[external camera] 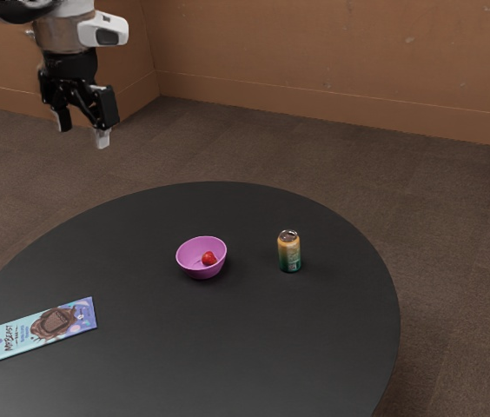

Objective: Take strawberry from the bowl

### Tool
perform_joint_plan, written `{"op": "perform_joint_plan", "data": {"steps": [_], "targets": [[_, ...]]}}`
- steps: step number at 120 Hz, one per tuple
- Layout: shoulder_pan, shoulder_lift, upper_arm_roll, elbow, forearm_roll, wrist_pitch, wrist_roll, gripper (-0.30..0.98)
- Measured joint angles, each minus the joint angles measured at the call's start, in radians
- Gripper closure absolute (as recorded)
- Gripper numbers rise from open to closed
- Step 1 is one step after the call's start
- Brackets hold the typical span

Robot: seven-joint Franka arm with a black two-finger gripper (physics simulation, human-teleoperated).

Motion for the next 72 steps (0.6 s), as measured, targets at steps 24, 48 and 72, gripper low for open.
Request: {"op": "perform_joint_plan", "data": {"steps": [24,48,72], "targets": [[-0.002,-0.017,-0.013,-0.052,0.0,0.007,-0.019,0.0],[-0.006,0.068,-0.029,-0.169,-0.059,0.05,-0.026,0.0],[-0.016,0.166,-0.055,-0.271,-0.049,0.255,0.063,0.02]]}}
